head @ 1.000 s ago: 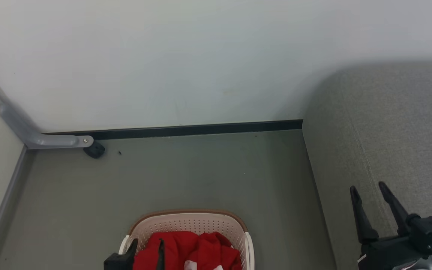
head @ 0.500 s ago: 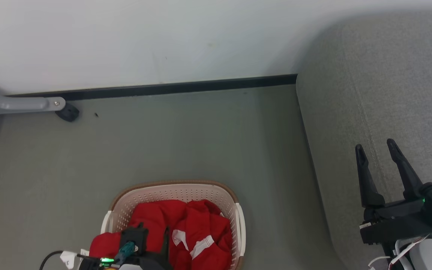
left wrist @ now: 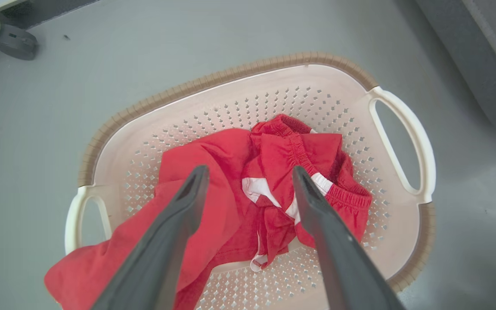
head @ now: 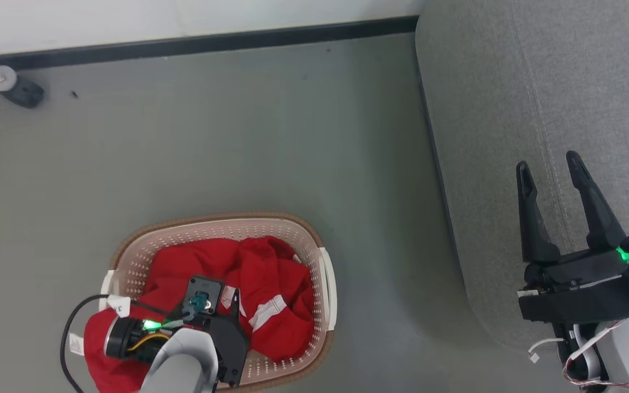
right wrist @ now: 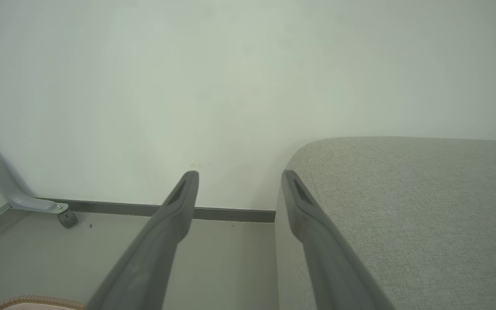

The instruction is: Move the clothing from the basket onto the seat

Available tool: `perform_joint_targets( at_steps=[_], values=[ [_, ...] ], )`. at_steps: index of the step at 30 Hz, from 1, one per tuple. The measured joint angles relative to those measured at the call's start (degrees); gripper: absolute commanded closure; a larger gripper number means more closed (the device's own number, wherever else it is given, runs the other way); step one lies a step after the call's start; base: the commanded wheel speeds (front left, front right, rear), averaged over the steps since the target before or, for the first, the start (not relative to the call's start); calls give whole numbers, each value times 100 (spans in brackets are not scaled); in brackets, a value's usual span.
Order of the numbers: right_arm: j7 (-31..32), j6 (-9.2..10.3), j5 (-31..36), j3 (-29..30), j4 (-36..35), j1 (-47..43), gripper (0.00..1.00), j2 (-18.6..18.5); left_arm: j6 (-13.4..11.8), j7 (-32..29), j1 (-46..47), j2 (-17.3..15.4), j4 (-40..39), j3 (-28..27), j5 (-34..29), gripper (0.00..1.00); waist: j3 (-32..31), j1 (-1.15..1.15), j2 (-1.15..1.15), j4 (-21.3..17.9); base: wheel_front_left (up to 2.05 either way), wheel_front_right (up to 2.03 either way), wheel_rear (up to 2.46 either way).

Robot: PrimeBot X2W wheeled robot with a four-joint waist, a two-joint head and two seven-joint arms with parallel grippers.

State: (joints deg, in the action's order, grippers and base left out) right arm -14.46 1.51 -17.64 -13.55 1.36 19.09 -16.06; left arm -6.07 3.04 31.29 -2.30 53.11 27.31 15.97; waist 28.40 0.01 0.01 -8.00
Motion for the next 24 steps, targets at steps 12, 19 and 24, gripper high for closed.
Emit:
perform_joint_targets(
  at_steps=[12,19,24],
  values=[
    [-7,-51,-3,94,-204,372,0,140,-51,-353,944,-461,566,-69,-296,0,985,0,1,-374,0,0,0],
    [-7,-59,-2,119,-236,415,0,246,-55,-474,1215,-638,845,-55,-423,0,1461,-1,1,-561,0,0,0],
    [-7,-105,-1,164,-238,526,0,269,-57,-590,1313,-706,1113,-34,-555,0,1755,-1,0,-665,0,0,0]
  ],
)
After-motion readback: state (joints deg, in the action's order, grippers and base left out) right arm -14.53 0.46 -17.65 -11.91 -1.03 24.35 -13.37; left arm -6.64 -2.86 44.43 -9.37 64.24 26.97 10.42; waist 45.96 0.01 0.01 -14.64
